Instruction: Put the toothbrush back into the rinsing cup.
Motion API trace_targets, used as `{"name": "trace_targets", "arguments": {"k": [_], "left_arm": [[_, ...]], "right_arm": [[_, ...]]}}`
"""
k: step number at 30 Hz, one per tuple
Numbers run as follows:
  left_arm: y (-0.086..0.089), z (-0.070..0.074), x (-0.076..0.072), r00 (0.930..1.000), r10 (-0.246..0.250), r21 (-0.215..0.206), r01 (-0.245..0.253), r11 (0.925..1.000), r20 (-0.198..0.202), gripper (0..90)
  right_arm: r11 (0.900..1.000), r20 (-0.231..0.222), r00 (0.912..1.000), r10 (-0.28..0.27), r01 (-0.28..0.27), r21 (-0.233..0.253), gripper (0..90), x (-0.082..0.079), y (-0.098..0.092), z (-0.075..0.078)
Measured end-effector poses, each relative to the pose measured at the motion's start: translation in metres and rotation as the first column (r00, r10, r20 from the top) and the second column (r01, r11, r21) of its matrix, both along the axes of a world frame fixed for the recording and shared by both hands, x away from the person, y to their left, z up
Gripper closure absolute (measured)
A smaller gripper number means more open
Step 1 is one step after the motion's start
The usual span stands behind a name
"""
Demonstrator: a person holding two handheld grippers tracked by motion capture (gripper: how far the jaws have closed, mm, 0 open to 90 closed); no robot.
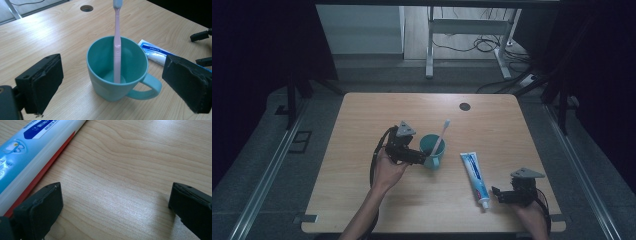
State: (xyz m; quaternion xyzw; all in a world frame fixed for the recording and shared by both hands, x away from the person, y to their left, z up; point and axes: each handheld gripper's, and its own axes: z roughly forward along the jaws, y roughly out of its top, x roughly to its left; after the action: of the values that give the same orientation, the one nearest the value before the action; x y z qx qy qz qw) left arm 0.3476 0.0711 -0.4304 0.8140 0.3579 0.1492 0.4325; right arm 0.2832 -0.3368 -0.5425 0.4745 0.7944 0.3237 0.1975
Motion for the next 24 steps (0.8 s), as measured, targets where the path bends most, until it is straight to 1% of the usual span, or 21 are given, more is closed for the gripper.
{"name": "trace_targets", "arguments": {"k": [1,2,3,6,9,11,14,16,19,24], "left_arm": [[0.001,0.000,-0.001,1.0000,-0.002,0.008,0.002,1.0000,0.004,3.1],[0.002,0.000,-0.002,1.0000,0.002,0.006,-0.002,1.0000,0.005,2.8],[0.003,0.000,-0.002,1.0000,0.001,0.012,-0.001,0.9999,0.008,2.5],[0.007,-0.002,-0.005,0.9999,0.009,0.005,-0.009,1.0000,0.009,2.2],[0.010,-0.003,-0.007,0.9998,0.012,0.011,-0.012,0.9999,0.014,1.5],[0.014,-0.004,-0.009,0.9998,0.012,0.023,-0.013,0.9996,0.017,0.8],[0.018,-0.006,-0.012,0.9996,0.020,0.022,-0.020,0.9995,0.018,0.6],[0.020,-0.007,-0.013,0.9996,0.021,0.031,-0.022,0.9993,0.021,0.6],[0.026,-0.011,-0.017,0.9993,0.027,0.027,-0.027,0.9993,0.026,0.6],[0.033,-0.017,-0.022,0.9992,0.032,0.042,-0.033,0.9986,0.022,0.6]], "right_arm": [[1.000,0.000,1.0000,0.000,0.000,0.000,0.0,0.000,0.000,0.000],[1.000,0.001,1.0000,0.000,0.000,-0.001,0.0,0.000,0.000,0.000],[1.000,0.000,1.0000,0.000,0.000,0.000,0.0,0.000,0.000,0.000],[1.000,-0.001,1.0000,-0.001,0.001,0.000,0.0,0.000,0.000,0.000],[1.000,-0.002,1.0000,-0.001,0.001,0.001,0.0,0.000,0.000,0.000],[1.000,-0.003,1.0000,-0.002,0.002,0.002,0.0,0.000,0.000,0.000],[1.000,-0.001,1.0000,0.000,0.000,0.001,0.0,0.000,0.000,0.000],[1.000,-0.002,1.0000,-0.001,0.001,0.002,0.0,0.000,0.000,0.000],[1.000,-0.003,1.0000,-0.001,0.001,0.002,0.0,0.000,0.000,0.000],[1.000,-0.004,1.0000,-0.003,0.003,0.003,0.0,0.000,0.000,0.000]]}}
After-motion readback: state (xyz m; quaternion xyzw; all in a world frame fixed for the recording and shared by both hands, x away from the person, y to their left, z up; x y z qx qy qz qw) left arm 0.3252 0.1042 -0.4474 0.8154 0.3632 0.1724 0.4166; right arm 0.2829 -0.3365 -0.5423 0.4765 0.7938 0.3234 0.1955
